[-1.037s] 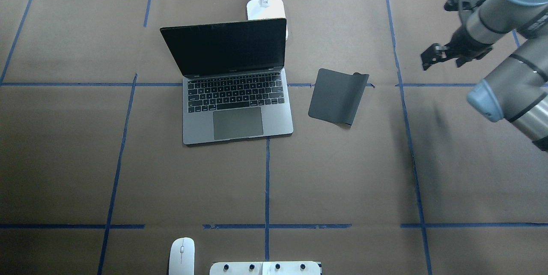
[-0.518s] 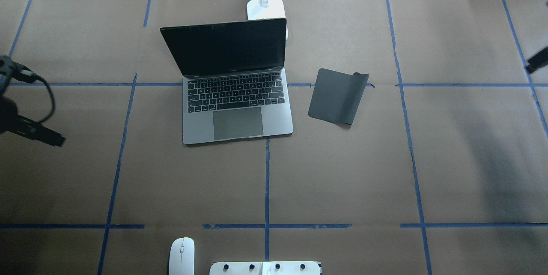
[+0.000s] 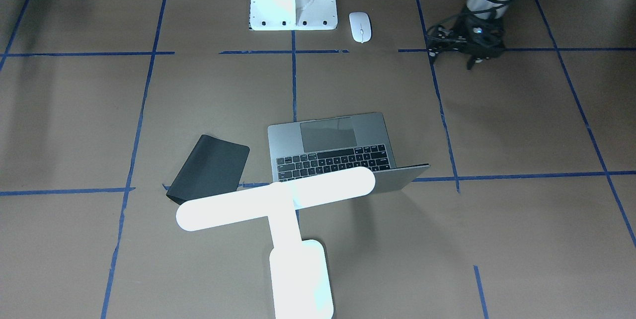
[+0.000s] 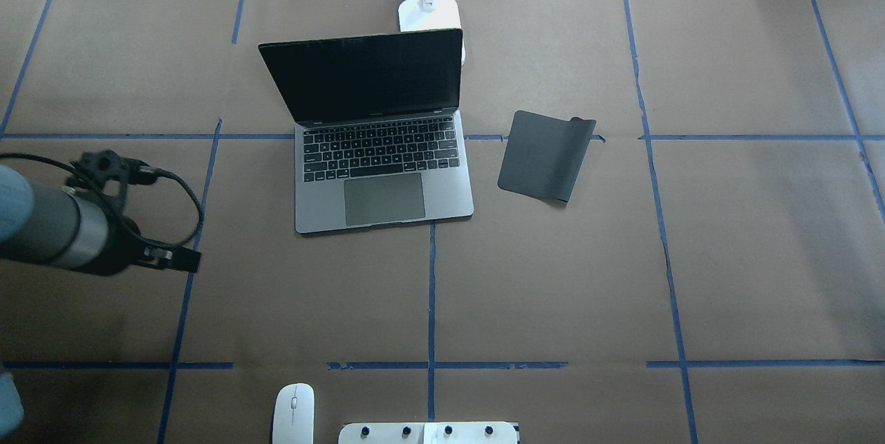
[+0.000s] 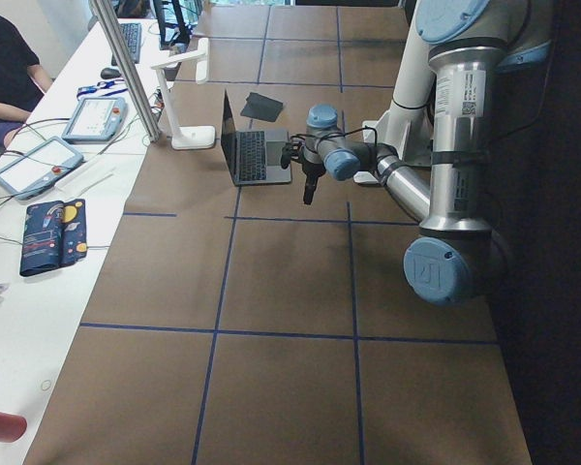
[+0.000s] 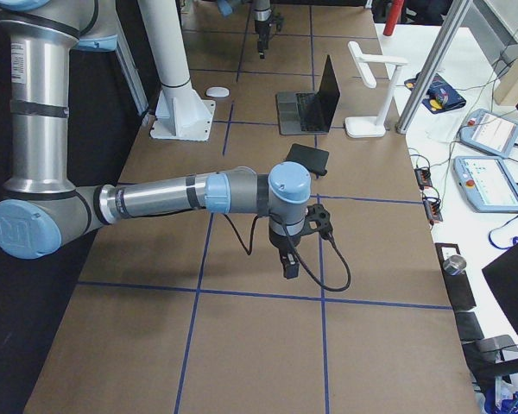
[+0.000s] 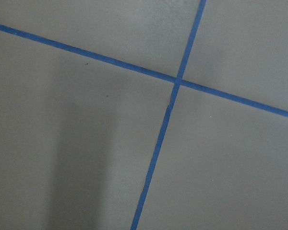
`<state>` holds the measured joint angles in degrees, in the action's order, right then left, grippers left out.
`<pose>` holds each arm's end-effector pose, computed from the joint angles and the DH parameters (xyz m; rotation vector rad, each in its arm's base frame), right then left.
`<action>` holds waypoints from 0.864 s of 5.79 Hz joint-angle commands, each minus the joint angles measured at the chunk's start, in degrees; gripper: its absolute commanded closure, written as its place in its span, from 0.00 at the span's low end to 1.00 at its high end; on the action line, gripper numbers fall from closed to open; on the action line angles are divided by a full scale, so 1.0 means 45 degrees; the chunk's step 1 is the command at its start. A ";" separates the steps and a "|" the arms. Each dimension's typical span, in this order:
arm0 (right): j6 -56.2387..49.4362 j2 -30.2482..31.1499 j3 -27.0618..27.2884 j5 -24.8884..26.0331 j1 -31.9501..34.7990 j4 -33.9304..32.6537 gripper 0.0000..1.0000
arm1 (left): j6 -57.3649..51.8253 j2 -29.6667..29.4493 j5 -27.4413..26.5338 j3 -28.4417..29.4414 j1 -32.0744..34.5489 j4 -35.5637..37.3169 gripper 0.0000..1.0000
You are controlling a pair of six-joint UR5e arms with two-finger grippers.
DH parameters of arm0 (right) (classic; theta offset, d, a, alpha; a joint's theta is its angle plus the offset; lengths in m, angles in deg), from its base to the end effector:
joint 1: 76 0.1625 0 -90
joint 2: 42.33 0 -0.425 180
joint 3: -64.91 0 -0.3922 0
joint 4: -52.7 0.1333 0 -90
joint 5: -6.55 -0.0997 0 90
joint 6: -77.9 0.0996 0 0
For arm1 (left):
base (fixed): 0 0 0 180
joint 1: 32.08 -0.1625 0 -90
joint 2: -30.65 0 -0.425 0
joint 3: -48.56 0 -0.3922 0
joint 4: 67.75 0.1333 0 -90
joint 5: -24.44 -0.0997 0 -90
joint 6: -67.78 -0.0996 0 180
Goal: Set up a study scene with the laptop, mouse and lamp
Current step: 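Reach the left gripper down to the white mouse and grasp it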
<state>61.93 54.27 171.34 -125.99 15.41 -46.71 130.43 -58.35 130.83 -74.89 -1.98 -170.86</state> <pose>0.0767 -0.4361 0.5904 0.1194 -0.7348 -0.2450 0.3466 -0.3225 0.3727 0.1420 0.8223 0.0685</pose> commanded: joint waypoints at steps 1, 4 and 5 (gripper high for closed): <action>-0.0065 0.0487 0.0003 -0.0157 0.0391 -0.0078 0.00 | 0.3581 -0.0434 -0.2306 -0.0145 -0.2944 0.0021 0.00; -0.0084 0.0663 0.0101 -0.0118 0.0391 0.0020 0.00 | 0.6311 -0.2300 -0.4464 -0.0164 -0.6082 0.1824 0.00; -0.0065 0.0663 0.0139 -0.0118 0.0430 0.0020 0.00 | 0.6332 -0.2795 -0.4465 -0.0145 -0.6335 0.2495 0.00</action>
<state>61.59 57.21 171.82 -126.55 17.24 -46.67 158.30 -68.05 111.15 -75.59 -29.01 -163.16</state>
